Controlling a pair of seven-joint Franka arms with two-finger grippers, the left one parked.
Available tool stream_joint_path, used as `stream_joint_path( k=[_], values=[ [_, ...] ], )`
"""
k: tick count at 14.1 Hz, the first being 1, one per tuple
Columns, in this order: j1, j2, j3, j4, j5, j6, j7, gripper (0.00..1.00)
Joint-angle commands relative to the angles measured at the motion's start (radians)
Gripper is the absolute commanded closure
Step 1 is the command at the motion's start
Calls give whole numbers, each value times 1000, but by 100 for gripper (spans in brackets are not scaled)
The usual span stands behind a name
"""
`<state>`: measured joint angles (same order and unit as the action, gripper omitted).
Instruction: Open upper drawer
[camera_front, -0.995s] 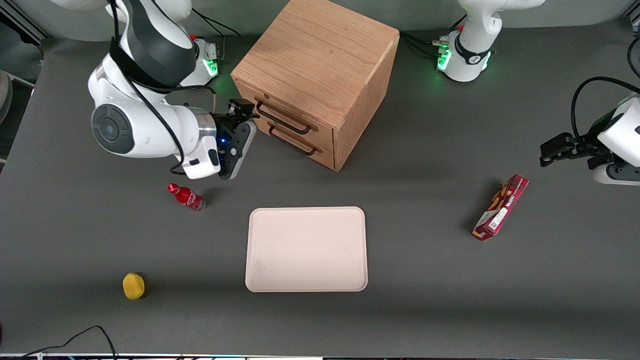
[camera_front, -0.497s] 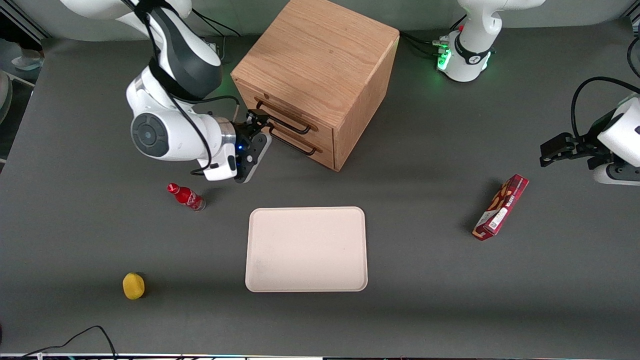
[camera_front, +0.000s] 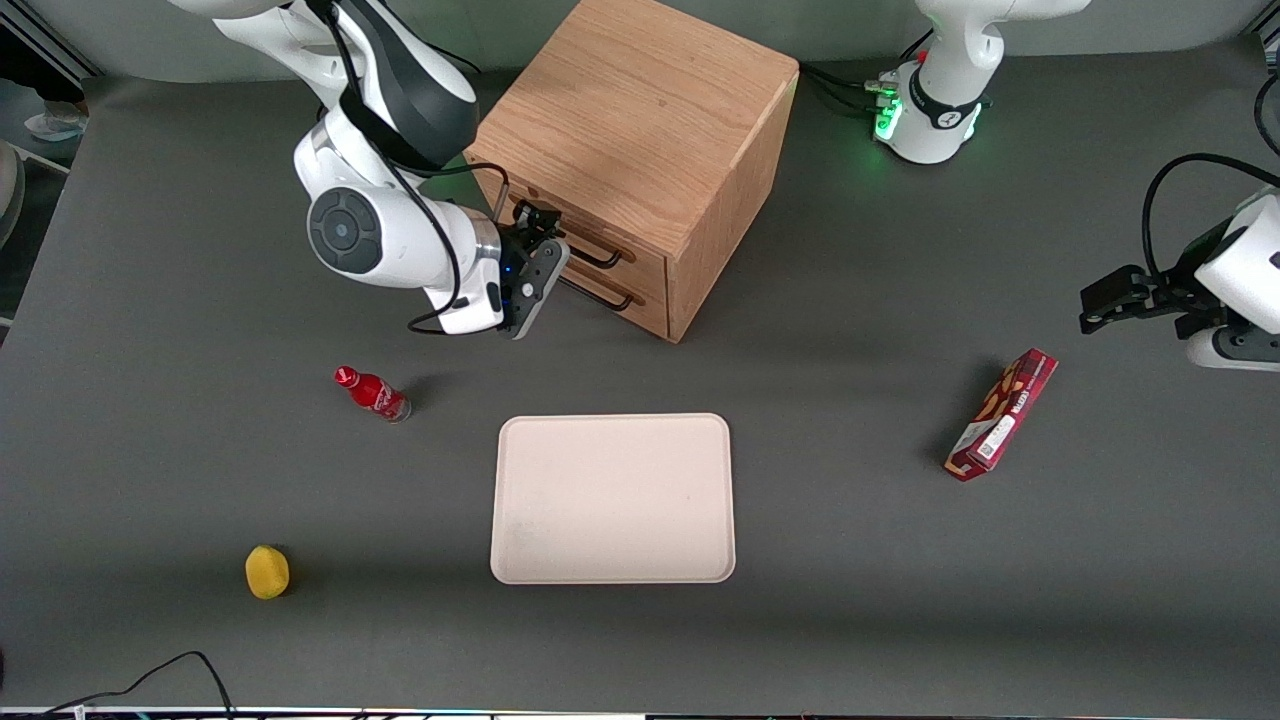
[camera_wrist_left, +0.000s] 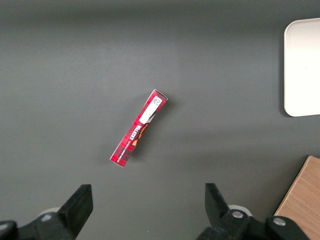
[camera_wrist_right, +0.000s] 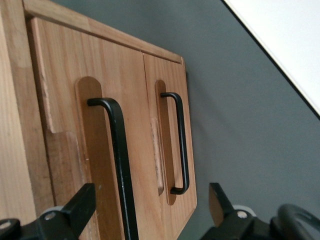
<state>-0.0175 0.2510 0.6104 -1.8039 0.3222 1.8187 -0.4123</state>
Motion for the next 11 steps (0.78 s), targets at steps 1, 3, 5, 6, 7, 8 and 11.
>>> stream_joint_path(
  k=[1, 3, 5, 6, 7, 8, 11],
  values=[
    [-4, -35, 11, -57, -5, 57, 18, 0],
    [-4, -36, 15, -78, -3, 88, 18, 0],
    [-4, -36, 15, -84, 1, 90, 18, 0],
    [-4, -36, 17, -84, 3, 91, 18, 0],
    [-4, -36, 17, -89, 5, 96, 21, 0],
    [-4, -39, 19, -98, 5, 103, 18, 0],
    [-6, -50, 35, -135, 6, 141, 21, 0]
  ],
)
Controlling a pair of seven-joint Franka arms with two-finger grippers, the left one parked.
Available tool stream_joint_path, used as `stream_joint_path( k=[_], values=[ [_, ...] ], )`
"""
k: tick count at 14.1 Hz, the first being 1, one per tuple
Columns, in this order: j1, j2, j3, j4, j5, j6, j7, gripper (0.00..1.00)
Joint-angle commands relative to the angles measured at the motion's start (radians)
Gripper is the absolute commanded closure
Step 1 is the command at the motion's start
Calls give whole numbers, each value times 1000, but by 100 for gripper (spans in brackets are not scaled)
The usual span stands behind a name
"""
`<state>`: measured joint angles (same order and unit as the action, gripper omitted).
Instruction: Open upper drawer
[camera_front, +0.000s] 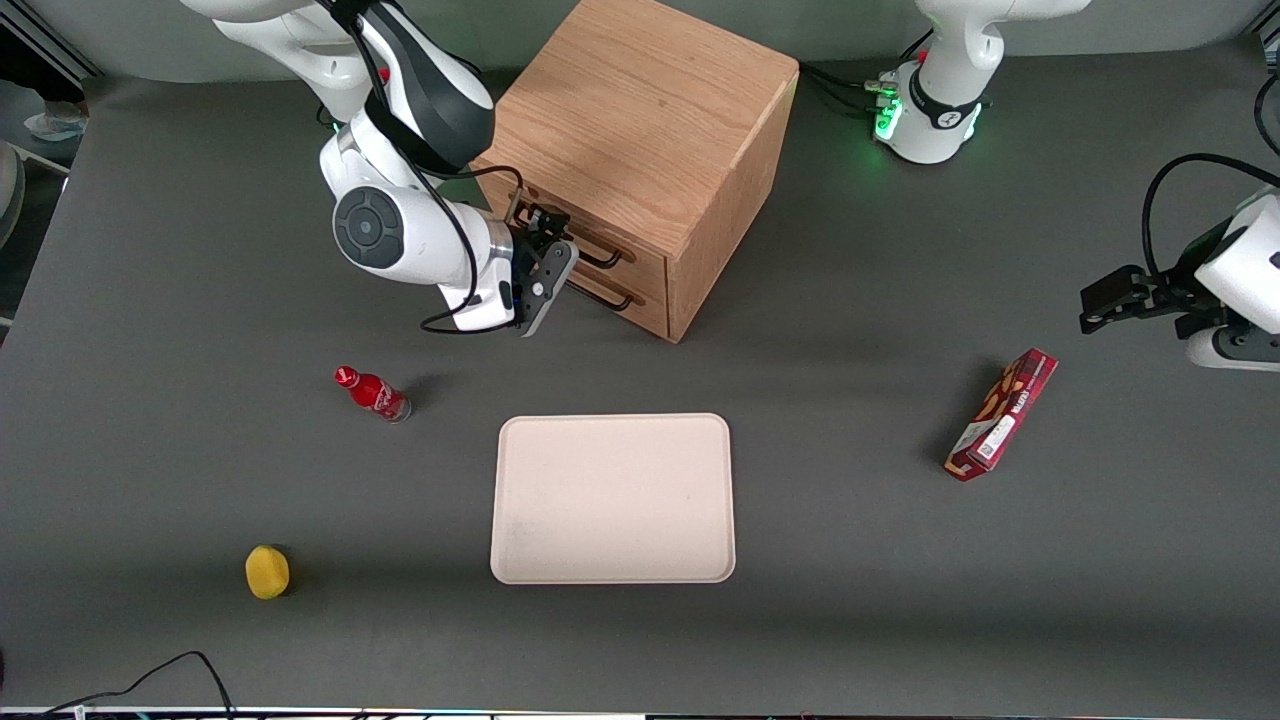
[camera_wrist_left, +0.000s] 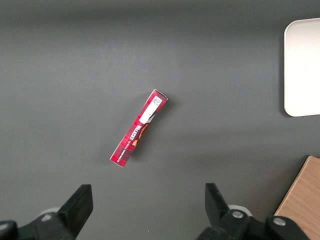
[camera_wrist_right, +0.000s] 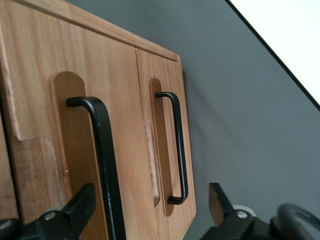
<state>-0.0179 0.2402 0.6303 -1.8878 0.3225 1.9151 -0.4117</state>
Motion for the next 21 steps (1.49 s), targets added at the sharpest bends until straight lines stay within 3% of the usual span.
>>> stream_joint_path(
  k=[1, 21],
  values=[
    [-8, -41, 25, -60, 6, 62, 21, 0],
    [-19, 27, -17, -36, -57, 90, -1, 0]
  ],
)
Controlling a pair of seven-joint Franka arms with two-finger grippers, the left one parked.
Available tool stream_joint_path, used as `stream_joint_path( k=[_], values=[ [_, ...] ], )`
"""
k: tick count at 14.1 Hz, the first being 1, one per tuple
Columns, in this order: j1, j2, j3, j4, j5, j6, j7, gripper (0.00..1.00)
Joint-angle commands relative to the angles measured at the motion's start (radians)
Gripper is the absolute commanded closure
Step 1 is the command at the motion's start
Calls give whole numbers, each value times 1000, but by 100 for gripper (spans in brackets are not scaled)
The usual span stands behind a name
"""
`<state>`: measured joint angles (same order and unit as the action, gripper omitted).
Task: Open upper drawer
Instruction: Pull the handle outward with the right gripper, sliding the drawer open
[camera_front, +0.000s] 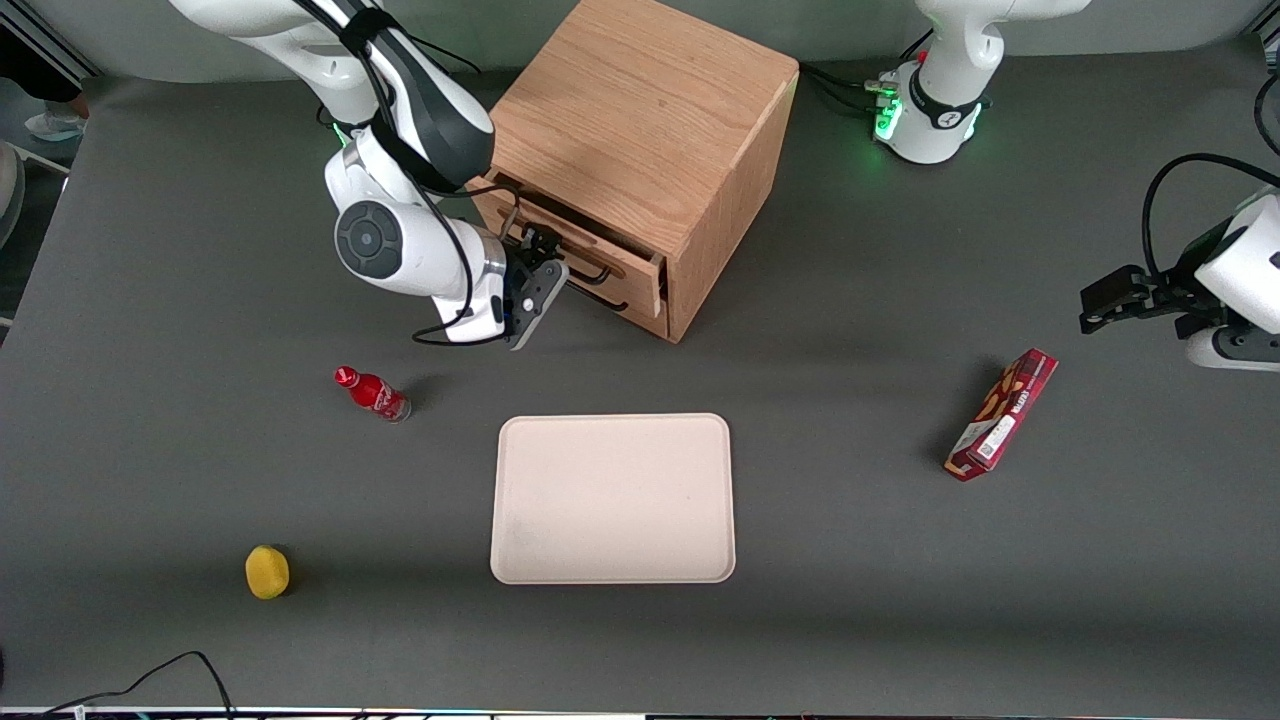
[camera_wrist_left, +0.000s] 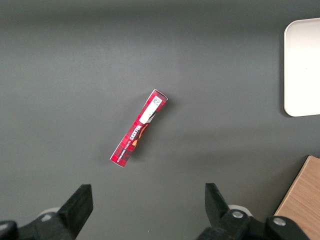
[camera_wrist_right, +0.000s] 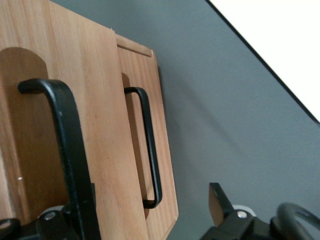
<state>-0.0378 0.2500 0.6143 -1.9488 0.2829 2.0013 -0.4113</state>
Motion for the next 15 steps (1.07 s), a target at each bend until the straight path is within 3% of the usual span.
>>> stream_joint_path(
  k=[1, 6, 15],
  values=[
    [3, 28, -10, 40, -18, 1, -1, 0],
    [3, 60, -19, 90, -33, -6, 5, 0],
    [3, 153, -56, 229, -142, -90, 3, 0]
  ],
)
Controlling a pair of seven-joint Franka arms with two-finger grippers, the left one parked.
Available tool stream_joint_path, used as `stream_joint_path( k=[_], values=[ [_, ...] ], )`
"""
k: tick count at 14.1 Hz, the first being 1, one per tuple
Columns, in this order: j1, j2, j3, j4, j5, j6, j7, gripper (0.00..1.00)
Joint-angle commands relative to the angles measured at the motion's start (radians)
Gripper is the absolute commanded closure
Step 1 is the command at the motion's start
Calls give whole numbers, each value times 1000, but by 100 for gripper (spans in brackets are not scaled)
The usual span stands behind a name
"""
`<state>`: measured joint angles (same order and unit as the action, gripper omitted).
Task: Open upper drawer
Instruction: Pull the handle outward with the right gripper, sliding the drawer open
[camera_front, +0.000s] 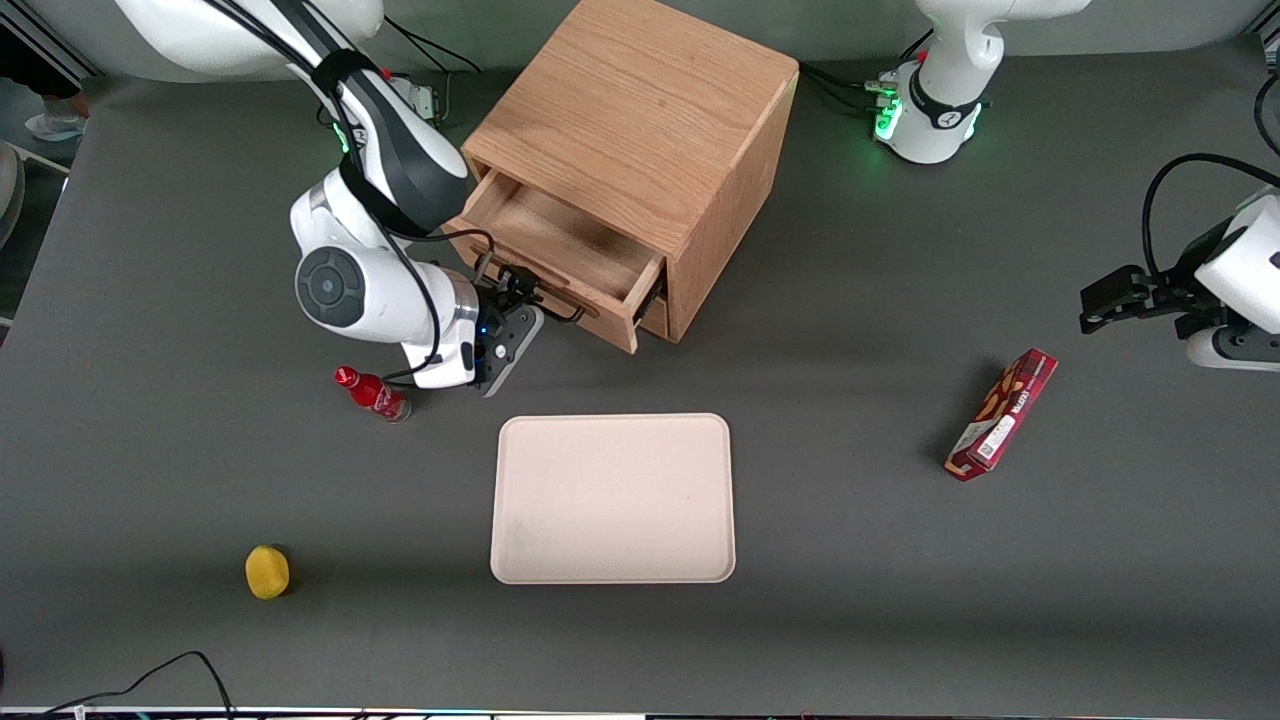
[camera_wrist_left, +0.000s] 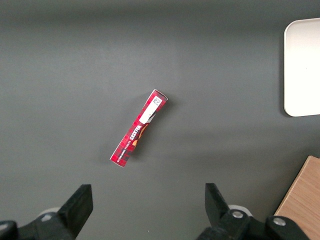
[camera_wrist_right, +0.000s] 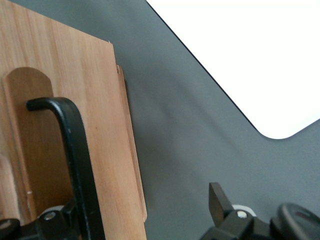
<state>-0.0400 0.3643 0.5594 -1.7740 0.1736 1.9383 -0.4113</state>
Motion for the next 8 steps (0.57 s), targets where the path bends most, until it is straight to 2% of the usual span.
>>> stream_joint_path(
  k=[1, 8],
  values=[
    [3, 42, -3, 60, -39, -27, -10, 0],
    [6, 51, -55, 88, -42, -50, -87, 0]
  ],
)
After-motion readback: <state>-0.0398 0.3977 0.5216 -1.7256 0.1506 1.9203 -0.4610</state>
